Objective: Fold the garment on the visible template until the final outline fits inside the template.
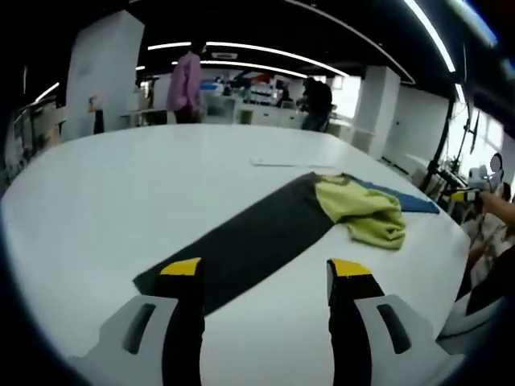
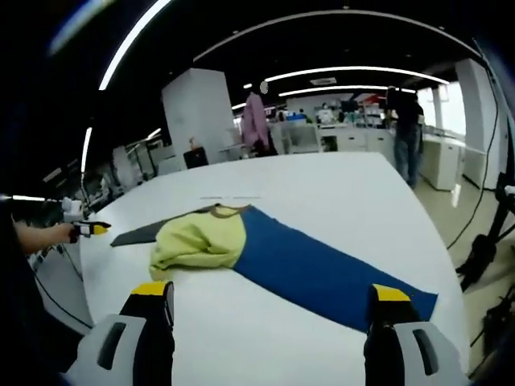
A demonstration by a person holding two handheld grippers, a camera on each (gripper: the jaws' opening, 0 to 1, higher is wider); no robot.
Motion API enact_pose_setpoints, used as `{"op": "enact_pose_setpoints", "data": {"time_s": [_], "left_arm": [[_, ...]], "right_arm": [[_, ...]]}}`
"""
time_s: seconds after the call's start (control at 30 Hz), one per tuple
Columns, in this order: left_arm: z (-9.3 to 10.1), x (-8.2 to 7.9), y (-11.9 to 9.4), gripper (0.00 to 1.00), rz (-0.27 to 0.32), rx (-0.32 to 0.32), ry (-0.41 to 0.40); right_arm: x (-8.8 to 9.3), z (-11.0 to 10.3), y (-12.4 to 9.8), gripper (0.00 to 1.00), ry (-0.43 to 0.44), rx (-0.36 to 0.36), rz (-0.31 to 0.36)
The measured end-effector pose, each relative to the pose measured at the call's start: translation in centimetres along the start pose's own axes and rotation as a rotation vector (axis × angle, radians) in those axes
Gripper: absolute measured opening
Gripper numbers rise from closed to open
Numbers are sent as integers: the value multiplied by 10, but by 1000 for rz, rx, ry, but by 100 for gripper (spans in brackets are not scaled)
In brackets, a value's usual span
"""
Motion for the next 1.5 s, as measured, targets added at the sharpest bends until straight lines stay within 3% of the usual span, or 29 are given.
{"op": "enact_pose_setpoints", "data": {"time_s": [0.43,0.83,1.2,1.5], "left_arm": [[63,-7,13,61,12,160,105],[130,-17,38,59,41,325,164],[175,-7,66,52,4,414,207],[194,-1,87,44,-15,418,225]], "right_arm": [[4,-42,-1,99,-38,-116,28],[6,-72,8,99,-118,-197,10],[14,-88,17,99,-137,-244,-9],[21,-94,26,99,-145,-265,-20]]}}
Point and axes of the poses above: the point that each gripper's makers call its tool centre point, and the gripper's own axes: y roughly forward along the fingers, z roughly to its right, x roughly out of its underside, the point moved 8 cm from there along -y, roughly backward along the fingers
